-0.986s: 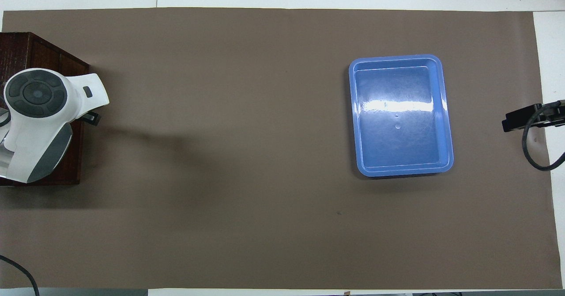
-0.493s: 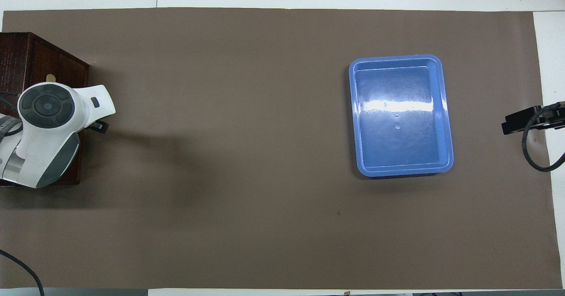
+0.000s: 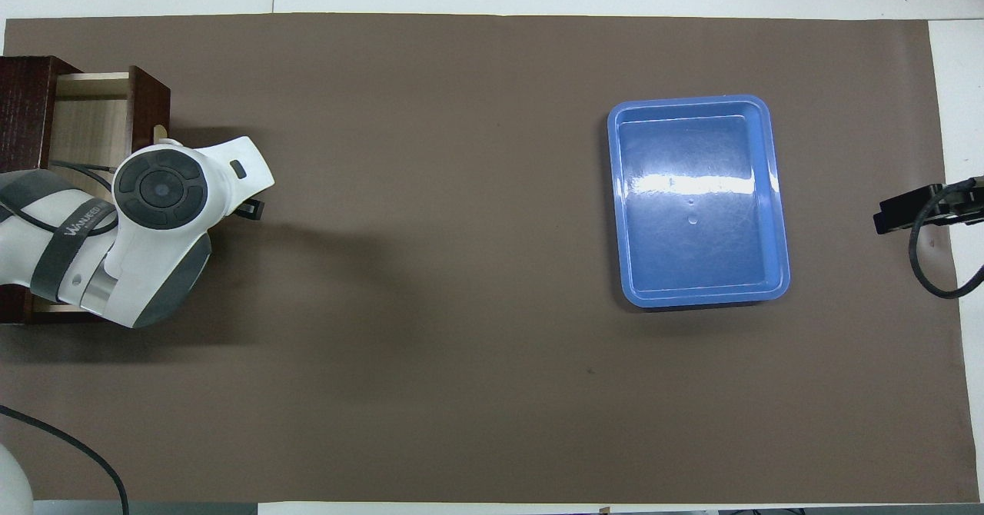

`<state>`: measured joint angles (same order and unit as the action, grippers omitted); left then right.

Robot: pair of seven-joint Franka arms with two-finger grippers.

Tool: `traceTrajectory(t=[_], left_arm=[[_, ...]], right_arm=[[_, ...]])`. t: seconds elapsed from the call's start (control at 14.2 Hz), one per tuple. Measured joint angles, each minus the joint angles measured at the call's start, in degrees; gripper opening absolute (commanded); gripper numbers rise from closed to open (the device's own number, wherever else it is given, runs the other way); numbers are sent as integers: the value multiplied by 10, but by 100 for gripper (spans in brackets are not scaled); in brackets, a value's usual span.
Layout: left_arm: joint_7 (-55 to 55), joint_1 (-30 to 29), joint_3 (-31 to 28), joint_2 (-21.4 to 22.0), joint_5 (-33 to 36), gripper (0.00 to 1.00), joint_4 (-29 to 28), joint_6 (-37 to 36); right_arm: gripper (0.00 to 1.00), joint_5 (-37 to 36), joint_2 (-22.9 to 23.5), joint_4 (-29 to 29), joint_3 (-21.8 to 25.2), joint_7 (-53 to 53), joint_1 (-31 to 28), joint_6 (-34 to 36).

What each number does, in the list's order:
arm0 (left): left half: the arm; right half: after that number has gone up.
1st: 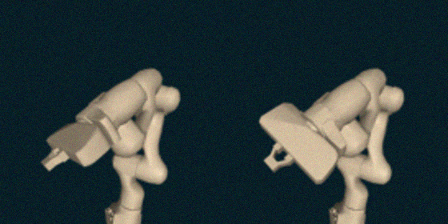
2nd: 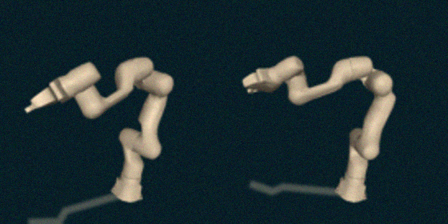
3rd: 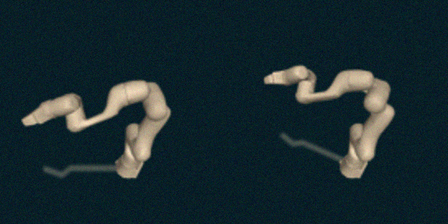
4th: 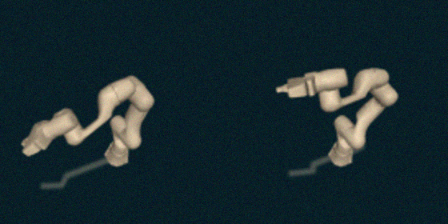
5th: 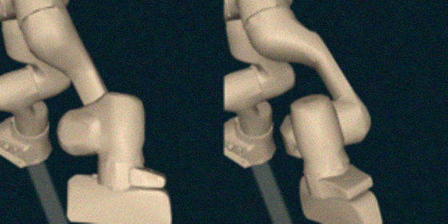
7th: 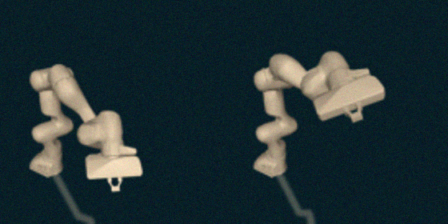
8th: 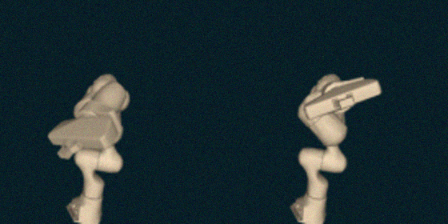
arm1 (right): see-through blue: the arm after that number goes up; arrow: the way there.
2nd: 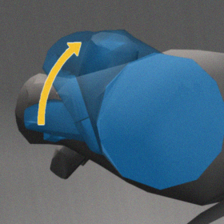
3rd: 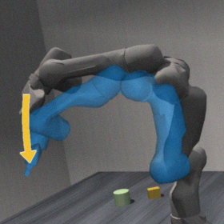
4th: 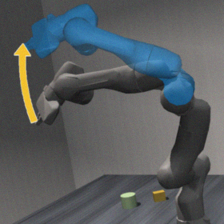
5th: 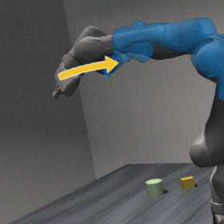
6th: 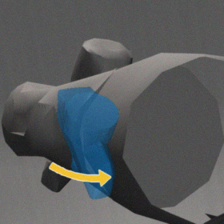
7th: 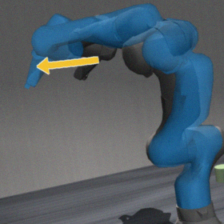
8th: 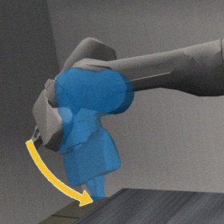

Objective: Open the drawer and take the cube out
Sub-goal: 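Pull the drawer outward from the box with the left gripper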

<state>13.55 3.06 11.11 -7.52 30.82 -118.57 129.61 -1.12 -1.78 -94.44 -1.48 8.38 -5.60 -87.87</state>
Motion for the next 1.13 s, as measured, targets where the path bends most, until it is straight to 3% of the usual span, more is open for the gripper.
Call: traceTrajectory(t=[1.13], left_arm=[[47,26,-1,-10,-40,100,38,-25]], right_arm=[[100,0,0,0,0,0,0,1]])
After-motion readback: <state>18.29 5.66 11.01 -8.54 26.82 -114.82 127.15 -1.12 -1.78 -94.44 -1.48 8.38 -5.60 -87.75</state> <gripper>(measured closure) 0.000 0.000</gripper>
